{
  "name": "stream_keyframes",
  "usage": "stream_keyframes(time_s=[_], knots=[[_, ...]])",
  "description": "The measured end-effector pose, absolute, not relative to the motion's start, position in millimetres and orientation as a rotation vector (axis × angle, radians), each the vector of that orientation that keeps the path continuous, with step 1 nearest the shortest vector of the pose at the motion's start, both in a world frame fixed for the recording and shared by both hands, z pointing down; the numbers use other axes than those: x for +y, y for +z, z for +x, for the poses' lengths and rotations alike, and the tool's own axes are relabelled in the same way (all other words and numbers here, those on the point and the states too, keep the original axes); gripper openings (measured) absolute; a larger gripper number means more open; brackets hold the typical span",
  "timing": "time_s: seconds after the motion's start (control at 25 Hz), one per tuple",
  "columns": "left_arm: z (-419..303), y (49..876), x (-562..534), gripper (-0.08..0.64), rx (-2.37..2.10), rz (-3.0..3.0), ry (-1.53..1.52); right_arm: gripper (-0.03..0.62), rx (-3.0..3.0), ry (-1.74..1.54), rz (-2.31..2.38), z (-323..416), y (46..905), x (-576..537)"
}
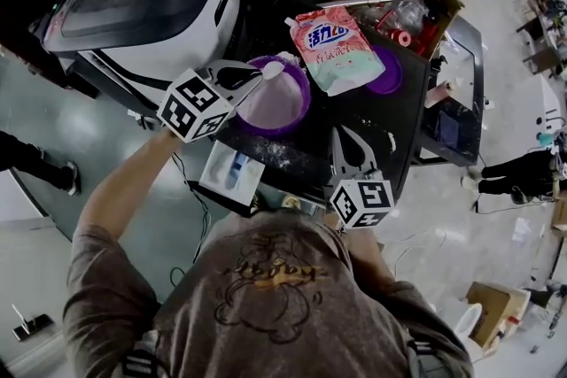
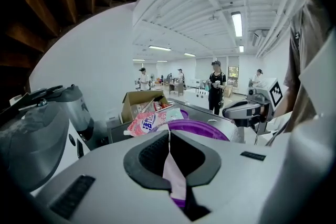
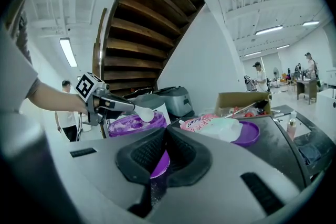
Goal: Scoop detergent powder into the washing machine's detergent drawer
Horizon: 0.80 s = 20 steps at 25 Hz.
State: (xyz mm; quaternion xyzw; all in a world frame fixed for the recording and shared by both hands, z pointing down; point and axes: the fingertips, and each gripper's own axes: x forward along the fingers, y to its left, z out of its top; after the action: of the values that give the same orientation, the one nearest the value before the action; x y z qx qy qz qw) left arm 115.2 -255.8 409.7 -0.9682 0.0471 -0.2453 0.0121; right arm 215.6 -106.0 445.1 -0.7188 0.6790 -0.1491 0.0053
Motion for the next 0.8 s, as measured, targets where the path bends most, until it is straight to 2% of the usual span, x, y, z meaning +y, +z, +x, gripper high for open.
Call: stream_keyframes(time_s=[0.8], knots=[[150,441,-233,0.023,-0.178,-2.712,-1.136,0.002,2.058,-0.493,-2.265,239,457,-98]])
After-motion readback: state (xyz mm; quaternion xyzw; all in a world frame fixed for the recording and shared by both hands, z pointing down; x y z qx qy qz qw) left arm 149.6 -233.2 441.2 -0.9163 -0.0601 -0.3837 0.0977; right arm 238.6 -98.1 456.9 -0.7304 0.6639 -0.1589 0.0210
